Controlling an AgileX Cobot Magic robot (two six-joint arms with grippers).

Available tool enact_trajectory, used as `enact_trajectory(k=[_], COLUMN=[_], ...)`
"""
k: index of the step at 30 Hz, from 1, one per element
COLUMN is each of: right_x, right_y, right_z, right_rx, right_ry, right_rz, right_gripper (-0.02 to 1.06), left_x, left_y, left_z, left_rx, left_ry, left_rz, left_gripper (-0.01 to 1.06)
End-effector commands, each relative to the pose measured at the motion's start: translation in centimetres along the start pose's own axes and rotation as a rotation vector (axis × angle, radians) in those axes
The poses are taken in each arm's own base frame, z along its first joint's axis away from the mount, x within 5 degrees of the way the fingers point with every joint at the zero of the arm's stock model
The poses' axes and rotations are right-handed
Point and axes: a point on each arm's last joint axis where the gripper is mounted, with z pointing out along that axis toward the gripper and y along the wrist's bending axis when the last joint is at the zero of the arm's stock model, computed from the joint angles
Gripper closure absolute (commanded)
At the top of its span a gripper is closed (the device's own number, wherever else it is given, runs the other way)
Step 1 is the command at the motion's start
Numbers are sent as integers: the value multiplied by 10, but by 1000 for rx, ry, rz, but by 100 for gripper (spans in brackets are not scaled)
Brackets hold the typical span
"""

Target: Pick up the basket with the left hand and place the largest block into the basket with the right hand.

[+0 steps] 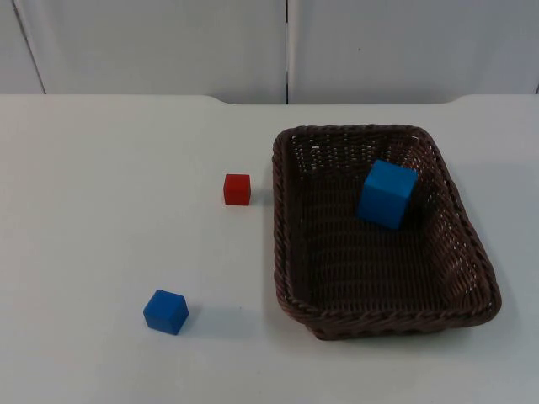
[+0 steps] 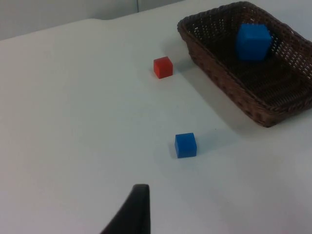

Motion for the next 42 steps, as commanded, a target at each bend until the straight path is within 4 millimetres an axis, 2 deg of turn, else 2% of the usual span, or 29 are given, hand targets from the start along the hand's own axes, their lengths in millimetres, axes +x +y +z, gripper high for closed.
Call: enact_trajectory(k=[1, 42], right_x=[2, 2], right_y=[0, 0], right_z=[1, 1], right_rx=[-7, -6], right_ry=[4, 4], right_rz=[3, 2], right_gripper=[-1, -1], left_x=[1, 1], left_y=[0, 1], left_z=[0, 0], left_rx=[7, 4], left_ry=[-2, -1], left_rz=[-5, 7], left_gripper=[0, 0])
